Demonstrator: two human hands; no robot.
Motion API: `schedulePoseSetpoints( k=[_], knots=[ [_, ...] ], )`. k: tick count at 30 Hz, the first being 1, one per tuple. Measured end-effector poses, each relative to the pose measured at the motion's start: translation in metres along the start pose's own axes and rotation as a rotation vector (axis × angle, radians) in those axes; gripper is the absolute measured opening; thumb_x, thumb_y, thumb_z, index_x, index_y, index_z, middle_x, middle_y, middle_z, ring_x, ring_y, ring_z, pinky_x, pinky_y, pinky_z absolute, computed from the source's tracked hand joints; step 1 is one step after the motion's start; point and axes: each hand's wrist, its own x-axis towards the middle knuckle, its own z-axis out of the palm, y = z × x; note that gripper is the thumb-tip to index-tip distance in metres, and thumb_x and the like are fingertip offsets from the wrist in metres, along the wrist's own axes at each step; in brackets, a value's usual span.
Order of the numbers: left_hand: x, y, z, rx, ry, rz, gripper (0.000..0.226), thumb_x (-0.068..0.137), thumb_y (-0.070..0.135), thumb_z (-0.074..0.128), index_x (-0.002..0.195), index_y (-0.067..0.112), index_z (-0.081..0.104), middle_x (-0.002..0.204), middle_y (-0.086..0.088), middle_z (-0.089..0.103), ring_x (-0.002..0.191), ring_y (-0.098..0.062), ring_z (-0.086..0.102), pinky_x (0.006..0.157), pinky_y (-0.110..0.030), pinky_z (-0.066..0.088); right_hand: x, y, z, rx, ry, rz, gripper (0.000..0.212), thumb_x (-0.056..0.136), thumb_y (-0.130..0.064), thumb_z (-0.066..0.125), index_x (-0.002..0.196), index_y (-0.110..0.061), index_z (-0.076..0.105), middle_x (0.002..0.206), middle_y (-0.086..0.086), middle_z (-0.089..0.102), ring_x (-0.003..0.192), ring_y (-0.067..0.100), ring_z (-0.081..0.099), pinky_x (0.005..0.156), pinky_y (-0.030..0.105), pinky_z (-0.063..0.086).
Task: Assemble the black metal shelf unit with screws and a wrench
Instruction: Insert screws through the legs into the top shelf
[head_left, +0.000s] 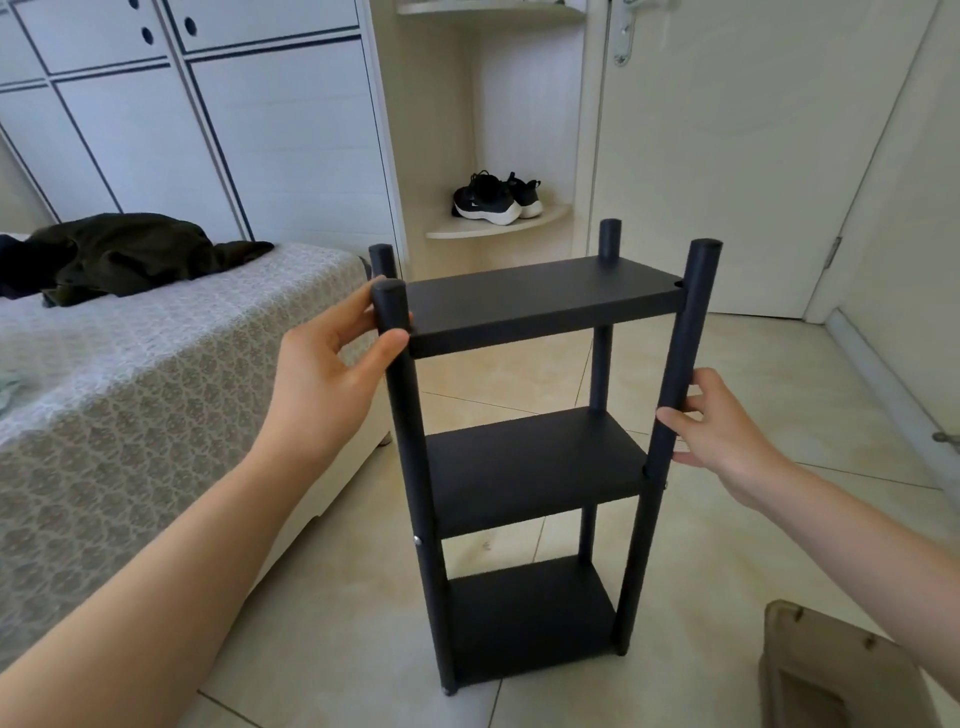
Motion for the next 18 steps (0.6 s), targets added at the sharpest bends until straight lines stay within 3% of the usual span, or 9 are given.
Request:
schedulePoseSetpoints(
  k=[3, 6, 8, 11, 14, 18],
  knots=[
    [0.007, -0.008, 0.006, -0.004, 0.023, -0.046, 0.041, 0.097, 0.012, 0.065, 0.136, 0.022, 0.062, 0.12, 0.017, 0.071, 0.117, 0.005, 0.061, 0.11, -0.035, 0.046, -0.007, 0.005, -0.008, 0.011, -0.018, 0.008, 0.036, 0.096, -0.012, 0.059, 0.12, -0.029, 0.038, 0.118, 0.002, 0.054, 0.104, 0.022, 0.057, 0.083, 0.043, 0.055],
    [0.013, -0.014, 0.014, -0.01, 0.056, -0.071, 0.044, 0.096, 0.01, 0.065, 0.139, 0.023, 0.06, 0.12, 0.018, 0.069, 0.116, 0.006, 0.061, 0.109, -0.033, 0.047, -0.018, 0.009, -0.016, -0.042, -0.05, -0.018, 0.038, 0.096, -0.013, 0.06, 0.12, -0.03, 0.036, 0.118, -0.001, 0.053, 0.101, 0.019, 0.057, 0.084, 0.043, 0.056],
    [0.018, -0.018, 0.02, -0.01, 0.069, -0.077, 0.045, 0.096, 0.008, 0.065, 0.138, 0.023, 0.059, 0.116, 0.021, 0.068, 0.114, 0.007, 0.062, 0.107, -0.028, 0.047, -0.027, 0.011, -0.02, -0.095, -0.075, -0.04, 0.04, 0.096, -0.015, 0.06, 0.122, -0.03, 0.034, 0.12, -0.004, 0.049, 0.103, 0.018, 0.056, 0.085, 0.042, 0.056],
    [0.025, -0.023, 0.03, -0.038, 0.094, -0.095, 0.047, 0.097, 0.005, 0.063, 0.14, 0.021, 0.057, 0.109, 0.026, 0.065, 0.106, 0.014, 0.062, 0.094, -0.01, 0.048, -0.04, 0.013, -0.025, -0.129, -0.119, -0.049, 0.043, 0.097, -0.017, 0.059, 0.128, -0.028, 0.032, 0.123, -0.006, 0.046, 0.106, 0.018, 0.058, 0.085, 0.035, 0.056],
    [0.032, -0.027, 0.041, -0.084, 0.133, -0.127, 0.048, 0.098, 0.003, 0.061, 0.143, 0.017, 0.054, 0.115, 0.018, 0.065, 0.101, 0.019, 0.06, 0.087, -0.001, 0.045, -0.052, 0.012, -0.029, -0.155, -0.151, -0.057, 0.046, 0.096, -0.019, 0.059, 0.13, -0.031, 0.03, 0.124, -0.007, 0.045, 0.104, 0.014, 0.058, 0.076, 0.023, 0.054],
    [0.038, -0.03, 0.057, -0.107, 0.194, -0.174, 0.047, 0.101, 0.007, 0.057, 0.147, 0.018, 0.052, 0.137, 0.005, 0.062, 0.122, 0.0, 0.058, 0.105, -0.019, 0.045, -0.067, 0.013, -0.028, -0.159, -0.221, -0.066, 0.058, 0.095, -0.02, 0.062, 0.133, -0.041, 0.024, 0.118, -0.015, 0.046, 0.097, 0.009, 0.059, 0.066, 0.013, 0.054]
  ],
)
